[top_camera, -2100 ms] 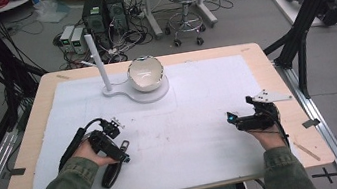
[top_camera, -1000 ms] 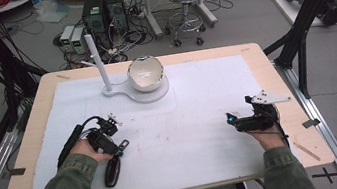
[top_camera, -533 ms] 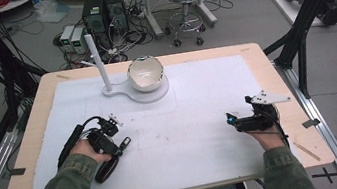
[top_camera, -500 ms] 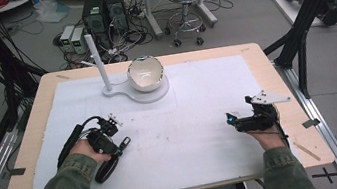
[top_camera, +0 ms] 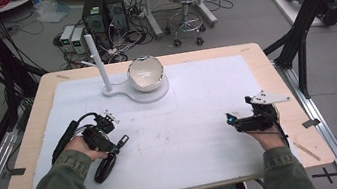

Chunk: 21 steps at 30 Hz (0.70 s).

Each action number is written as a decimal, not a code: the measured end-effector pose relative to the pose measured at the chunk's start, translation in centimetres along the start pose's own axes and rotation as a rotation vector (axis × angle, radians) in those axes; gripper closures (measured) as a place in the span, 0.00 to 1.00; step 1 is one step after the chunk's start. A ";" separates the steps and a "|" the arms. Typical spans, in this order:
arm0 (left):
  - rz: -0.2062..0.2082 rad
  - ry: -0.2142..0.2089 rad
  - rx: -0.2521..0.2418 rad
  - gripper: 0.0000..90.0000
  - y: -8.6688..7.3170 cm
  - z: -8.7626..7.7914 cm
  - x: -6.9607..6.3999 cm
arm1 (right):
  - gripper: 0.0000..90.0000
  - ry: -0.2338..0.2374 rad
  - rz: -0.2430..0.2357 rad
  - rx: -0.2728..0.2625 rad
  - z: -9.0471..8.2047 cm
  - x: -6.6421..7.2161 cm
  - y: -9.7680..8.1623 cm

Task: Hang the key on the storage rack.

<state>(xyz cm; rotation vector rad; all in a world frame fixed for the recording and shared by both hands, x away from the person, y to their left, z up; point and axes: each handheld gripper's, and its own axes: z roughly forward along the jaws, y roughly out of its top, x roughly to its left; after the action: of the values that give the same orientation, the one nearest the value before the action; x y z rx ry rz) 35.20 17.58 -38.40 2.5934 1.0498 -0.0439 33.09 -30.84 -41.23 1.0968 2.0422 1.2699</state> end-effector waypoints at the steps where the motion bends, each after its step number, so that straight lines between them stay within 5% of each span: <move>1: 0.005 -0.001 0.002 0.92 0.1 -0.3 0.0 | 0.01 0.000 0.007 0.001 0.0 0.0 0.0; 9: 0.063 0.007 0.002 0.92 1.3 -2.8 -0.2 | 0.01 0.001 0.006 0.000 0.0 0.0 0.0; 21: 0.095 0.022 -0.026 0.92 3.1 -6.4 0.5 | 0.01 0.008 0.006 0.002 0.0 0.0 0.0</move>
<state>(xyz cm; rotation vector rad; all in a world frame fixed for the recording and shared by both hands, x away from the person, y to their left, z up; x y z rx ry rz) 37.05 17.84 -31.55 2.6223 0.9264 0.0206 33.06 -30.81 -41.22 1.1012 2.0482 1.2769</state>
